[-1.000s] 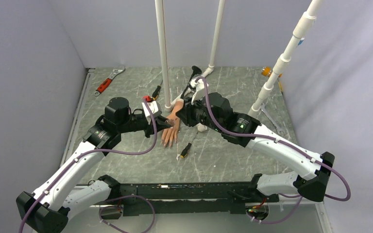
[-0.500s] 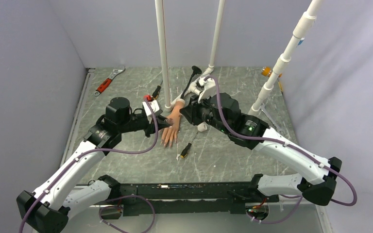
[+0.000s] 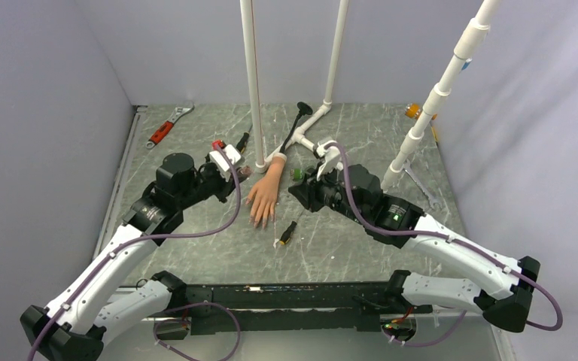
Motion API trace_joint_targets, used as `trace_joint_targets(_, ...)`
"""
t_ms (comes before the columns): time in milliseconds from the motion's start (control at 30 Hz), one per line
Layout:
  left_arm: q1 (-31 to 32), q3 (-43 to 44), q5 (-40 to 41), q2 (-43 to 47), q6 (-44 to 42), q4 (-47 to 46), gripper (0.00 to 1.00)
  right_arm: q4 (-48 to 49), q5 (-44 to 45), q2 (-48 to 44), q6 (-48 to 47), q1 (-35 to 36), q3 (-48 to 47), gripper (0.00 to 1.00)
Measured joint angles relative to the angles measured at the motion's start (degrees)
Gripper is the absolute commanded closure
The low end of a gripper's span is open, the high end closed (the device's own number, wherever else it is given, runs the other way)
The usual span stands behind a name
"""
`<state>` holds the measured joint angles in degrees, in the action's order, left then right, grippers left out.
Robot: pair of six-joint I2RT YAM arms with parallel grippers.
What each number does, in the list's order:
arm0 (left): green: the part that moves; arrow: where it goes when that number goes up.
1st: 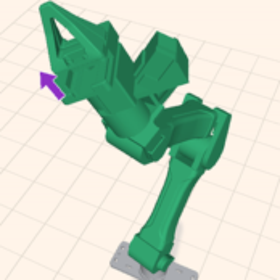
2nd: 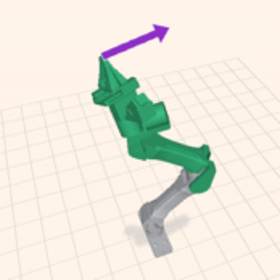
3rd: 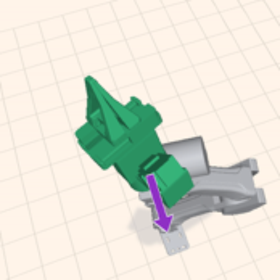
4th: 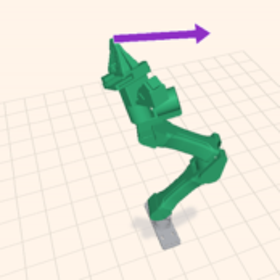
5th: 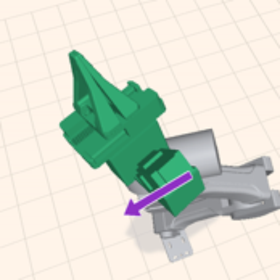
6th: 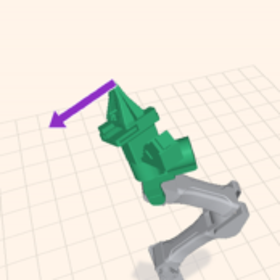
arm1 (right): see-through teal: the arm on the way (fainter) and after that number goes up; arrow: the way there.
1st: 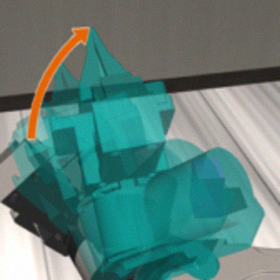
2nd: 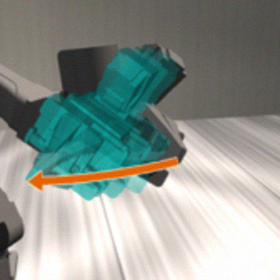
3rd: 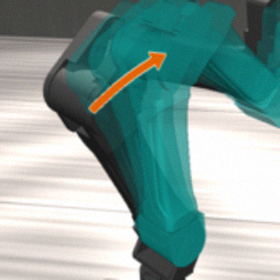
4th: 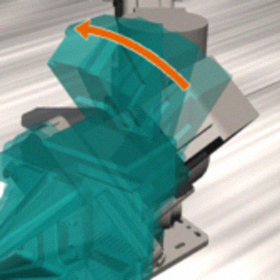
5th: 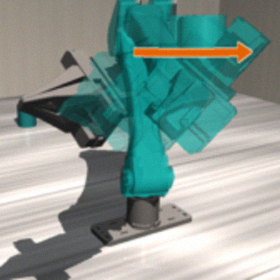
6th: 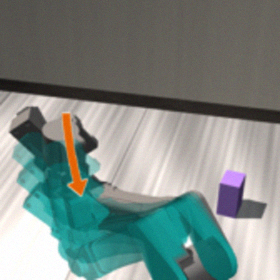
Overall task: Paint the nails
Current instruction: Paint the nail polish on the nail.
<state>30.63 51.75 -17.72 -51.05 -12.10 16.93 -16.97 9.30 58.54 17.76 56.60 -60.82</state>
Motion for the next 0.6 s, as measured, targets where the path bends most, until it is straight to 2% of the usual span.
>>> trace_joint_targets(333, 0.0, 0.0, 7.8, 3.5, 1.3, -1.3, 1.0, 8.2, -6.1, -1.7, -3.3, 0.0, 16.2, 1.0)
trace_joint_targets(600, 0.0, 0.0, 11.0, 3.4, 1.2, -1.2, 1.0, 23.0, -7.7, 4.5, -7.8, 0.0, 25.5, 1.0)
